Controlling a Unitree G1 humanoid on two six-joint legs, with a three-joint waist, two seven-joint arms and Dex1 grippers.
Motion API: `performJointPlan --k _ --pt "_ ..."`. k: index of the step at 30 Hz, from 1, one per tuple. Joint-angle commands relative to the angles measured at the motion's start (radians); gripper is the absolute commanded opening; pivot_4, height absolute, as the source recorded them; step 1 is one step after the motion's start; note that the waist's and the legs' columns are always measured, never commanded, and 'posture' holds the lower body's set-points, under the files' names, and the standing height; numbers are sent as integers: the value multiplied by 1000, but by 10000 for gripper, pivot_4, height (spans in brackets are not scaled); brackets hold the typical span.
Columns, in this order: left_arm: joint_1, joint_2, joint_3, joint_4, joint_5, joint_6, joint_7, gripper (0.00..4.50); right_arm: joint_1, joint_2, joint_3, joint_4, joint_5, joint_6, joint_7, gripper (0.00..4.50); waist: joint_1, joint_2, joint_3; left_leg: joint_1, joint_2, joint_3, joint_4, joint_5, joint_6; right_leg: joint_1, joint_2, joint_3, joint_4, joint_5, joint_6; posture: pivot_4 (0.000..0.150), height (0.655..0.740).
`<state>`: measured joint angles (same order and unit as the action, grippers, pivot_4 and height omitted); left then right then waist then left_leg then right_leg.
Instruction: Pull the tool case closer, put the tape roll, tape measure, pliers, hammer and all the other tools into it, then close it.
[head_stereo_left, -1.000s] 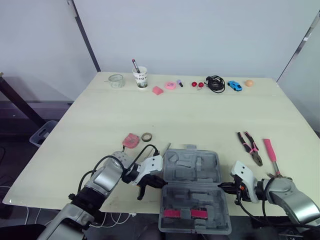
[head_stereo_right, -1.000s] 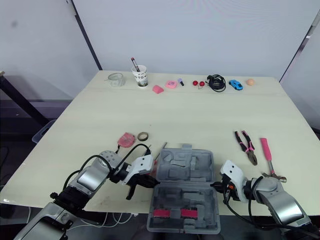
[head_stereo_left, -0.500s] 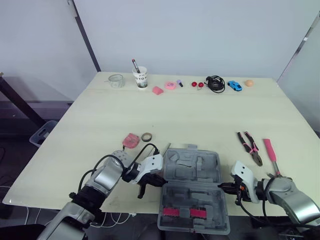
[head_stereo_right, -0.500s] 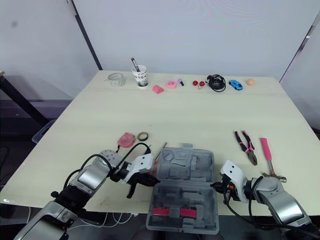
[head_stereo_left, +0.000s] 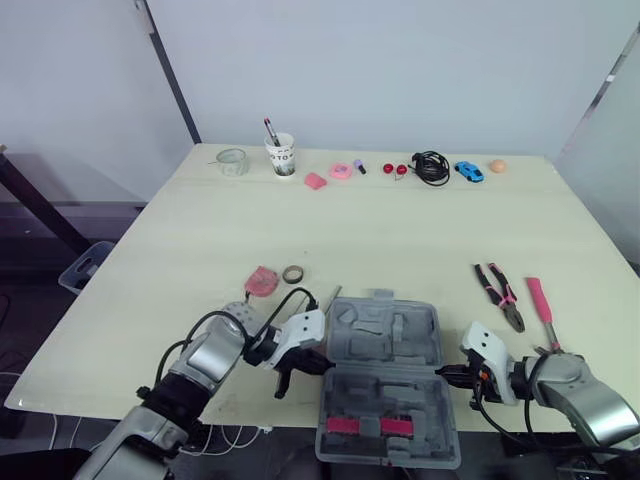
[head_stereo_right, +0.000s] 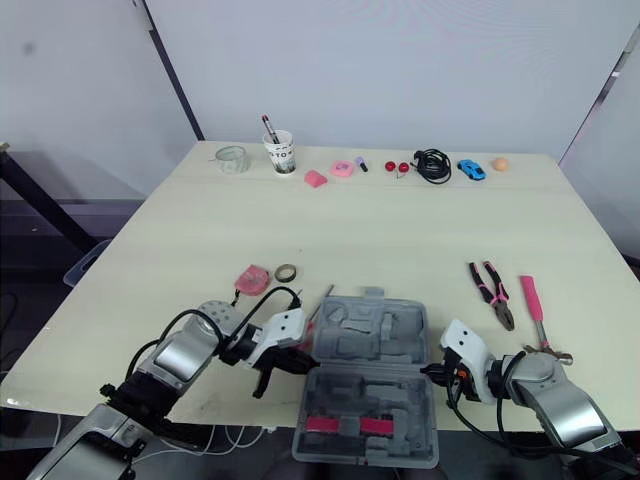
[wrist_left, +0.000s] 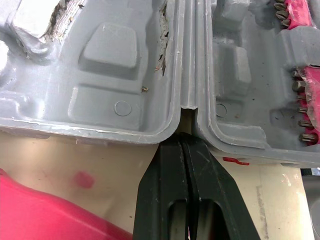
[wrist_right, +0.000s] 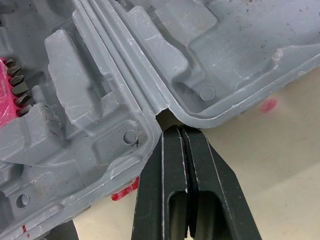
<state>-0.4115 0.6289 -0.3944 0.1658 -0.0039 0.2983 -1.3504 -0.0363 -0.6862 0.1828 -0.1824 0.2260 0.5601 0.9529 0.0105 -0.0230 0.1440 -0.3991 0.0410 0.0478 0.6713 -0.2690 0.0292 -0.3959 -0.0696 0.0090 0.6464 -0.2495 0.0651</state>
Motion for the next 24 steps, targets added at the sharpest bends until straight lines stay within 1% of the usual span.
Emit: performJointPlan --k 1,8,15,24 --pt "13 9 -12 -31 -7 4 -9 608 -8 1 17 -3 -5 -15 4 0 0 0 0 0 0 0 0 0 0 0 0 0 0 0 0 1500 7400" --pt "11 11 -6 -17 -2 -4 3 608 -14 1 17 5 -9 -20 7 0 -1 0 0 0 0 0 0 0 0 0 0 0 0 0 0 1500 7400" --pt "10 18 25 -13 -15 -6 21 608 -11 3 -30 26 2 -41 -8 0 -1 0 0 0 0 0 0 0 0 0 0 0 0 0 0 1500 7400" --pt "13 47 47 -6 -26 -11 41 608 35 -49 -80 26 17 -56 0 0 1 0 0 0 0 0 0 0 0 0 0 0 0 0 0 1500 7400"
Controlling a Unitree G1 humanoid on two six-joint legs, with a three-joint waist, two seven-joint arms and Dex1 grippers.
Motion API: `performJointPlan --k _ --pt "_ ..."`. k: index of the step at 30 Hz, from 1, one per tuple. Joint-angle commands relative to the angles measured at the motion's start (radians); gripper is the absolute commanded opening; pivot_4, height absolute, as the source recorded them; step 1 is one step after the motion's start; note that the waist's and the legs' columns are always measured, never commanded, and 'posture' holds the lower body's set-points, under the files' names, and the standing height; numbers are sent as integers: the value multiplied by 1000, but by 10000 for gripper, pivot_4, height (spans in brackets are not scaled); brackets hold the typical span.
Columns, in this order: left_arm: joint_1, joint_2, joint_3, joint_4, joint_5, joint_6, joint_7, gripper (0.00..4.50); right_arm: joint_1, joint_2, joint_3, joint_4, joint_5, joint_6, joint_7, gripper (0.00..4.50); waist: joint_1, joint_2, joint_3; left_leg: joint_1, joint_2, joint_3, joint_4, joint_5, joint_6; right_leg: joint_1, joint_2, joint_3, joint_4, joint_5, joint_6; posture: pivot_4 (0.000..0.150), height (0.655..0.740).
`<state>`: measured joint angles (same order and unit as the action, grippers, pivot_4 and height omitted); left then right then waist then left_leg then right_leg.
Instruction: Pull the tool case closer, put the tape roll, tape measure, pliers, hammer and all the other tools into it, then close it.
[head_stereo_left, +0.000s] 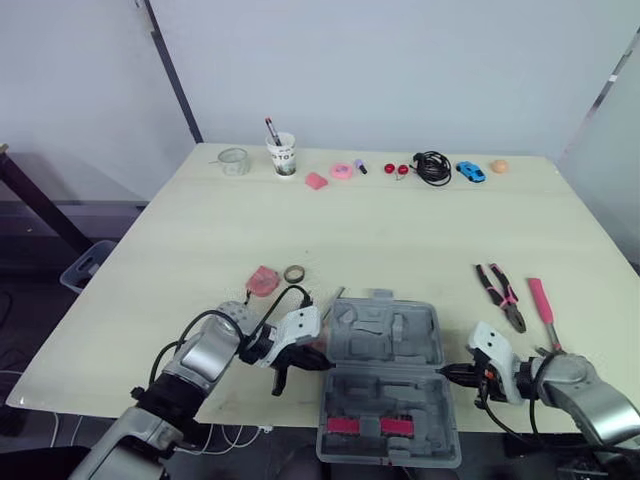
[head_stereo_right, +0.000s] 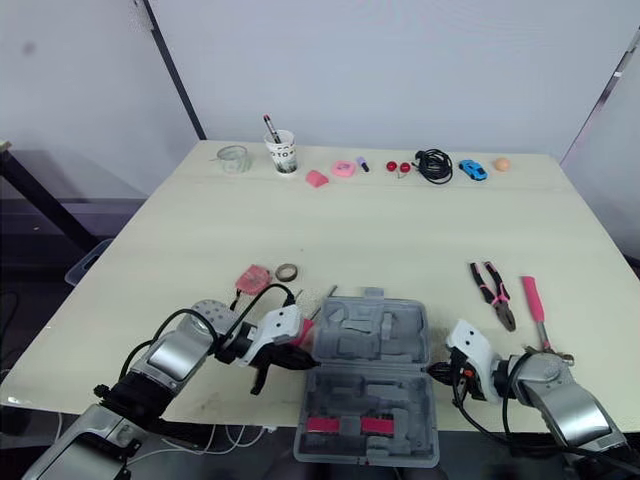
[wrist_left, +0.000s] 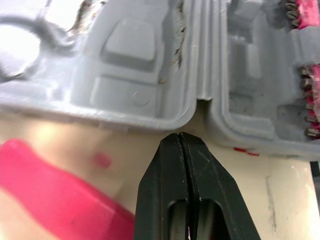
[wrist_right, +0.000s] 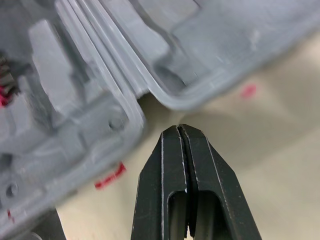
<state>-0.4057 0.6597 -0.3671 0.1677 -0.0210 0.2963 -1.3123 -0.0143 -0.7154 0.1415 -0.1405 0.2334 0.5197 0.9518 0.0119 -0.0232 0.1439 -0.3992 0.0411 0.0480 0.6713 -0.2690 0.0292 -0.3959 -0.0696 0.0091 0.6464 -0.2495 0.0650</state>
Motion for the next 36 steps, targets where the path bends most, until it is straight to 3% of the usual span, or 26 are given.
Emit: performJointPlan --k 1,7,16,22,28,29,30,32,33,34,36 --pt "9 22 25 -15 -13 -6 1 608 17 -23 -48 -16 12 -20 -2 0 0 0 0 0 0 0 0 0 0 0 0 0 0 0 0 1500 7400" --pt "16 37 70 -33 -52 -30 13 608 32 -12 -103 -12 22 -74 -23 0 0 0 0 0 0 0 0 0 0 0 0 0 0 0 0 1500 7400" --pt "121 -35 432 -188 -376 47 139 608 65 97 -311 -11 121 -286 -80 0 -1 0 0 0 0 -2 0 0 0 0 0 0 0 0 0 1500 7400" --pt "221 -10 554 -166 -368 -53 217 608 110 147 -404 54 115 -415 -139 0 -1 1 0 1 0 0 -1 0 0 0 0 1 0 0 0 1500 7400" --pt "342 10 672 -191 -399 -58 285 608 189 154 -528 95 202 -449 -125 0 0 1 0 1 0 0 -1 0 0 0 -1 2 0 0 0 1500 7400" --pt "374 10 698 -202 -410 -50 298 2714 213 152 -551 105 207 -462 -121 5187 0 1 0 2 1 -1 -1 0 0 0 -1 2 0 0 0 1500 7400" --pt "420 7 728 -216 -413 -50 315 5530 246 156 -580 109 222 -467 -117 7612 0 1 0 2 1 -1 -1 0 0 0 -1 2 0 0 0 1500 7400" --pt "496 2 768 -245 -423 -44 338 13875 293 162 -622 116 245 -474 -115 18085 -1 1 0 2 1 -1 -2 0 0 0 -1 3 -1 0 0 1500 7400" --pt "530 -1 784 -257 -428 -43 347 16706 314 160 -636 121 245 -485 -112 20963 -1 1 0 2 1 -1 -2 0 0 0 -1 3 -1 0 0 1500 7400" --pt "572 -6 805 -267 -430 -48 355 23498 340 160 -655 126 250 -491 -108 27540 -1 1 0 3 1 -1 -2 0 0 0 -1 3 -1 0 0 1500 7400" --pt "641 -17 839 -280 -434 -56 375 31620 387 160 -685 139 255 -506 -98 36153 -1 1 0 3 2 0 -2 0 0 0 -1 4 -1 -2 -4 1500 7400"
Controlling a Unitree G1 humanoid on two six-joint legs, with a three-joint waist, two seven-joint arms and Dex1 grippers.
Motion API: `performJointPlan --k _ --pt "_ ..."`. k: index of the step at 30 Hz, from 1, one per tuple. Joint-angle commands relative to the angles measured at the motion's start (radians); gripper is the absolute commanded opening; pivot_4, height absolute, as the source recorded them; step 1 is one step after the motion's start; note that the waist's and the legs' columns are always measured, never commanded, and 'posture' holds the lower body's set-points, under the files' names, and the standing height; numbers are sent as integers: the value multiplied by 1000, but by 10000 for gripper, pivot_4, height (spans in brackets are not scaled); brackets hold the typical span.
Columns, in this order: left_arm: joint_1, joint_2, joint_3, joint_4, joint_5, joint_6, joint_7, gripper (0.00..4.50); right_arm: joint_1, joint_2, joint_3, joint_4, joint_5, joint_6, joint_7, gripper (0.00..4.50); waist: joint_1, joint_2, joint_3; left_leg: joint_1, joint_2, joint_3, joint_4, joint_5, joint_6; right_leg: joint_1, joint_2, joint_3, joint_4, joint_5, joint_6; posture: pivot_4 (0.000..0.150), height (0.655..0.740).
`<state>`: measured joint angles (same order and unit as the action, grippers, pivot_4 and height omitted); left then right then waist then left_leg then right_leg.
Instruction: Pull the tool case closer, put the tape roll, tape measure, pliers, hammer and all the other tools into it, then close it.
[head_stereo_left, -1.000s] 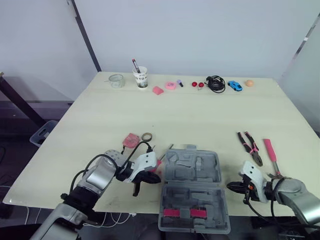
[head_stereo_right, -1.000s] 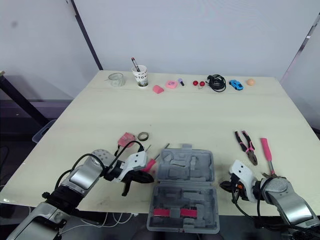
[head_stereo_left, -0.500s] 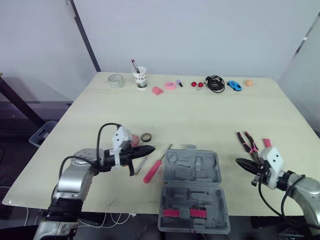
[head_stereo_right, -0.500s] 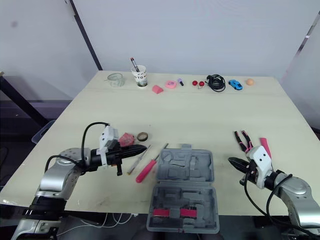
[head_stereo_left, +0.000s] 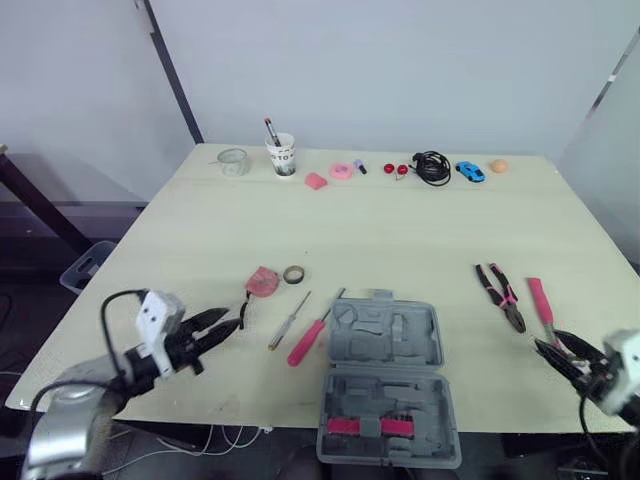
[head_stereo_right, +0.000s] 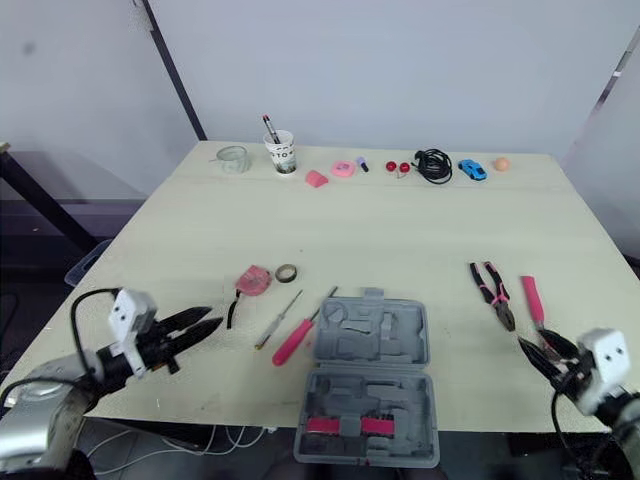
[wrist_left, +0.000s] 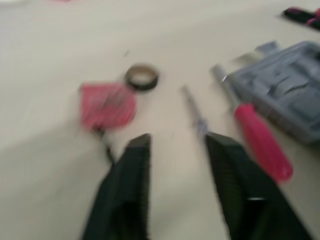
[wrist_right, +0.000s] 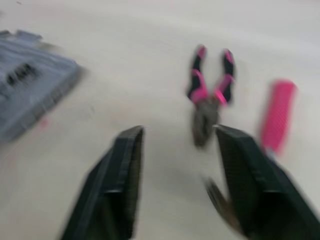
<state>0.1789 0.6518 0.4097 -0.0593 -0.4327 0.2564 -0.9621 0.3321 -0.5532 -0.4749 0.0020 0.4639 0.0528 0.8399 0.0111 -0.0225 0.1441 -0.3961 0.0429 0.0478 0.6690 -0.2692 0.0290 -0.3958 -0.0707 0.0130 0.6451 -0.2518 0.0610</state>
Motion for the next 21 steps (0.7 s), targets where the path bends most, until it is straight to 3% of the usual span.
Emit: performJointPlan --k 1,2,3,13,21 --pt "82 -14 75 -56 -22 -22 32 36510 59 -1 -79 3 27 -45 17 41128 0 0 0 0 0 0 0 0 0 0 0 1 0 0 0 1500 7400" --pt "100 -16 85 -57 -23 -26 38 41740 73 1 -86 8 30 -52 19 45000 0 0 -1 1 0 1 0 0 0 0 0 1 0 0 0 1500 7400" --pt "118 -22 95 -56 -24 -31 46 44104 88 4 -96 16 38 -53 23 45000 0 0 -1 1 0 1 0 0 0 0 0 1 0 0 0 1500 7400" --pt "237 -53 150 -42 -40 -60 59 44104 181 32 -132 66 50 -80 41 45000 0 0 -1 1 3 1 0 0 0 0 0 1 -1 0 -1 1500 7400" --pt "179 -53 108 -75 -20 -28 133 44104 168 10 -101 -147 79 9 -22 45000 0 3 -3 2 6 2 0 0 0 -1 -1 1 -1 0 -1 1500 7400"
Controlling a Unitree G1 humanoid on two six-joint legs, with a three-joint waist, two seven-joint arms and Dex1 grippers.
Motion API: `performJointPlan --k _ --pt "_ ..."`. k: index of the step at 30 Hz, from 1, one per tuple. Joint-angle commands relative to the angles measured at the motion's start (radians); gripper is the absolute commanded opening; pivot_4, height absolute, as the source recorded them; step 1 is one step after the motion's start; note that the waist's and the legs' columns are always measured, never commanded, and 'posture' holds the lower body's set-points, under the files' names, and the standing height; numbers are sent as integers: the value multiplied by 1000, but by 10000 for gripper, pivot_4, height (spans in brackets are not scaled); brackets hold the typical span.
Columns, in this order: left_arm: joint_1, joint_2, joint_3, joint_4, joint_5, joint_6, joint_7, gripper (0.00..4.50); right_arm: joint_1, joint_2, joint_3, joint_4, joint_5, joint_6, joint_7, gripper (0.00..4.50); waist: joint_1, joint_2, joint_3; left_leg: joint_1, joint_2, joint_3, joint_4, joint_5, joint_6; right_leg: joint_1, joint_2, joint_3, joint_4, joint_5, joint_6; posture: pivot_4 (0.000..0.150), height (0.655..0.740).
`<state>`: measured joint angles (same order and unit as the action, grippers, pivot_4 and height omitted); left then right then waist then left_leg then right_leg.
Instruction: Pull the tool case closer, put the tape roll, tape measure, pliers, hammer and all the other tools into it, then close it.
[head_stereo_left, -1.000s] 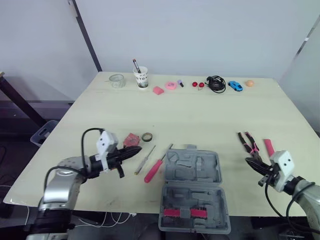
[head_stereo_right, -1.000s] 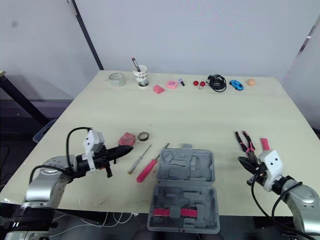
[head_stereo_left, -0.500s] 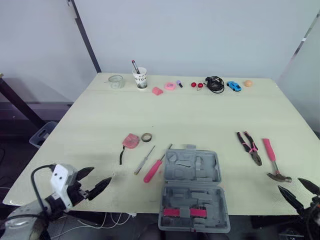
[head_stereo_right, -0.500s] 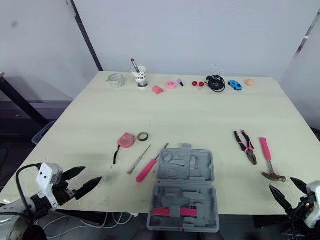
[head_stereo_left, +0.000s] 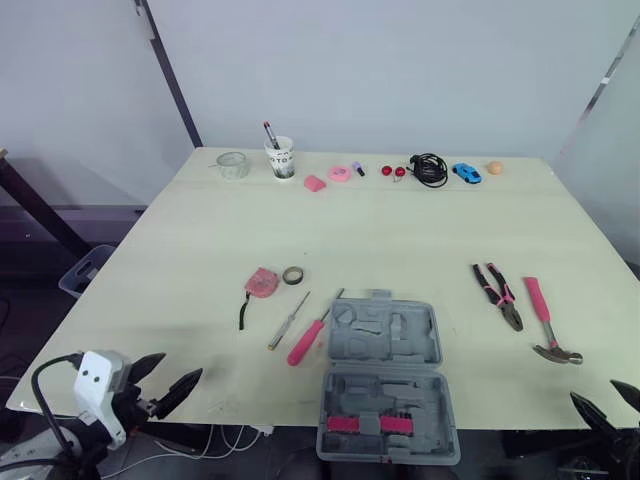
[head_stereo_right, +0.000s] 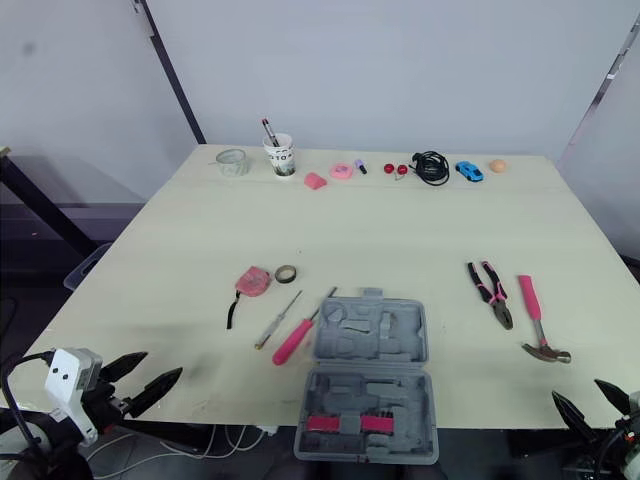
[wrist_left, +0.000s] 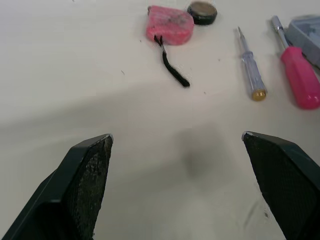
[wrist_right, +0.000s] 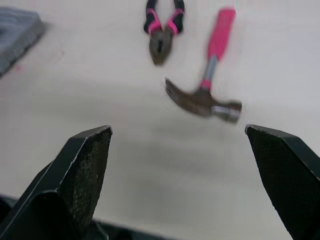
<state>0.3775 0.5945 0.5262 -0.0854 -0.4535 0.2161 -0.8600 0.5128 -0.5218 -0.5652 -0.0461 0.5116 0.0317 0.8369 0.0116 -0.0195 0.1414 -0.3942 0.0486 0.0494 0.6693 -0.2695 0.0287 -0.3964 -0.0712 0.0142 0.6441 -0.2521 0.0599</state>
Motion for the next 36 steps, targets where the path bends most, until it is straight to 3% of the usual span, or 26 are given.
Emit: performJointPlan --k 1,9,17,23,29,36 --pt "-37 5 -17 -58 0 22 46 44104 -20 -28 -1 -143 47 60 -24 45000 0 0 0 0 0 0 0 0 0 0 0 0 0 0 0 1500 7400" --pt "-186 49 -143 -125 45 126 134 44104 -145 -122 95 -421 168 295 -57 45000 0 0 -1 -1 -2 0 0 0 0 0 0 0 0 0 0 1500 7400" --pt "-436 307 -374 7 235 88 -30 44104 -285 -175 181 -480 236 393 -31 45000 2 -2 0 -3 -5 -1 0 0 0 0 1 -2 0 1 0 1500 7400" --pt "-732 404 -591 184 392 11 -204 44104 -326 -181 242 -393 139 257 113 45000 4 -5 2 -4 -6 1 0 0 0 1 2 -3 -1 1 0 1500 7400" --pt "-998 400 -790 320 543 -44 -385 44104 -352 -160 282 -312 91 158 187 45000 2 -5 3 -4 -7 2 0 0 0 0 3 -2 -1 3 4 1500 7400" --pt "-1265 300 -992 525 751 -182 -505 44104 -354 -139 309 -241 53 81 235 45000 3 -6 3 -6 -7 0 1 0 0 1 7 1 -1 3 4 1500 7400"
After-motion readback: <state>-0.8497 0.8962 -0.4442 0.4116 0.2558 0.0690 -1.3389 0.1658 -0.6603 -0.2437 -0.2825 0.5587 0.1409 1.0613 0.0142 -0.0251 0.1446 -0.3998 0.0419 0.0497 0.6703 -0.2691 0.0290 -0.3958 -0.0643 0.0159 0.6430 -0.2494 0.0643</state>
